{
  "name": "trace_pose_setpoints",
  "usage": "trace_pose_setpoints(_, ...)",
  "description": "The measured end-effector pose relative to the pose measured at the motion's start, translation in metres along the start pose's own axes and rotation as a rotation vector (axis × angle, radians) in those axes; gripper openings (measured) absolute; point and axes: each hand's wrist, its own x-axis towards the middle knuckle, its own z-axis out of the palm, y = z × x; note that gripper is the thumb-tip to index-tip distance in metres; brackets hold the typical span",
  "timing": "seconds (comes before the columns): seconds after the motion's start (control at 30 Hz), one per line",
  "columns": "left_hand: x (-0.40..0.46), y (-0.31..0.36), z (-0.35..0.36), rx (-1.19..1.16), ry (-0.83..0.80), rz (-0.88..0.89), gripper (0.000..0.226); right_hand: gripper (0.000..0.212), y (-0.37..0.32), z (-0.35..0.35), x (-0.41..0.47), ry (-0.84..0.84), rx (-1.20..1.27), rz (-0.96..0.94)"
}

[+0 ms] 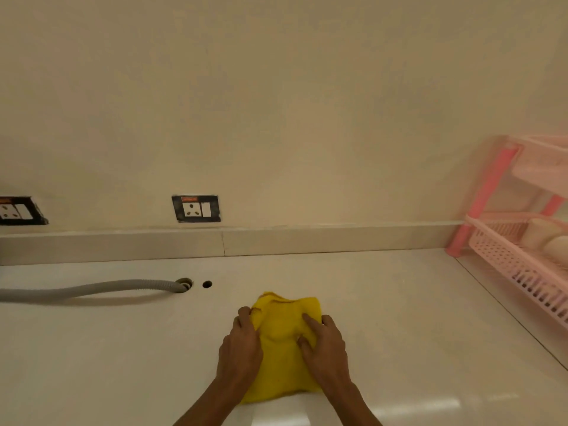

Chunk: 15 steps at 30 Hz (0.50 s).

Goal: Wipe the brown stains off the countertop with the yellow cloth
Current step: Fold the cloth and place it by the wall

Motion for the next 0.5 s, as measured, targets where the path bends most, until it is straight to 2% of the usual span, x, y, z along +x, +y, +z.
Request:
trace_pose_setpoints(0.2,0.058,0.030,-0.004,-0.281,0.059,0.127,0.031,0.050,0.006,-0.040,0.059,0.053,-0.009,-0.039)
trace_pose_setpoints(0.4,0.119,0.040,0.013,-0.257,-0.057,0.212,0.015,0.052,0.016,-0.059,0.115,0.059,-0.060,-0.022)
trace_pose_setpoints(0.5,0.141,0.039,0.026,-0.232,-0.131,0.216,0.025,0.052,0.023,-0.059,0.137,0.029,-0.085,-0.016)
